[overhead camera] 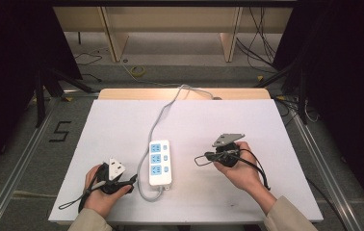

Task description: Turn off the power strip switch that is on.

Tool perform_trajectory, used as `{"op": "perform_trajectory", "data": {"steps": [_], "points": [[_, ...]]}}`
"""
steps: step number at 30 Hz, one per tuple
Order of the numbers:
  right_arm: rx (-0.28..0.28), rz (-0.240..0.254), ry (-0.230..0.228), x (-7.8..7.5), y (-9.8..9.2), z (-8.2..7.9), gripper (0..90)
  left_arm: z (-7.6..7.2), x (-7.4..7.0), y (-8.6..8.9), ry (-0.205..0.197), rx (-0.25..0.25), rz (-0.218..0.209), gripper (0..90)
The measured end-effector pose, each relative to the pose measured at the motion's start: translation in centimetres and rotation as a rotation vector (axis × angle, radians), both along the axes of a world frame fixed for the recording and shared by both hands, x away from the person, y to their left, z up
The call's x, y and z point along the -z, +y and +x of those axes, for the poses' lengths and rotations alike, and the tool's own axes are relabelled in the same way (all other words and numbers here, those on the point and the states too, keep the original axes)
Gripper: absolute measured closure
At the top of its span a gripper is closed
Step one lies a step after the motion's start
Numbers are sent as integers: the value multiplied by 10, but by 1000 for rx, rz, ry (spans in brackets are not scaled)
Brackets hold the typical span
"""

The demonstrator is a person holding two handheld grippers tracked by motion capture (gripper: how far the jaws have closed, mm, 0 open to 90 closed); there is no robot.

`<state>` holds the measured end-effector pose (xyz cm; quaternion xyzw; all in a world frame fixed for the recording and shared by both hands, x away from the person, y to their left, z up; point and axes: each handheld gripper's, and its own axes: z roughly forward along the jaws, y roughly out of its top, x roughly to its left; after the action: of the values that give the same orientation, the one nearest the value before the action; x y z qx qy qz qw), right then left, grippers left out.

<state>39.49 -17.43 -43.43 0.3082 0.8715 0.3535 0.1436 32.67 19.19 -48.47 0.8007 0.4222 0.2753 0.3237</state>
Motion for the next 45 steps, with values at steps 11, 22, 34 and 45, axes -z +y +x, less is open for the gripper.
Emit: {"op": "perform_trajectory", "data": {"steps": [11,22,34,45], "points": [[-10,-8,-2,-3,7,4,900,0,0,0,0,2,4,282],[-15,-17,0,-4,13,8,900,0,0,0,-1,3,3,282],[-23,-31,9,-3,22,13,900,0,0,0,-2,3,2,281],[-34,-38,20,-2,32,17,900,0,0,-1,-1,4,1,282]]}}
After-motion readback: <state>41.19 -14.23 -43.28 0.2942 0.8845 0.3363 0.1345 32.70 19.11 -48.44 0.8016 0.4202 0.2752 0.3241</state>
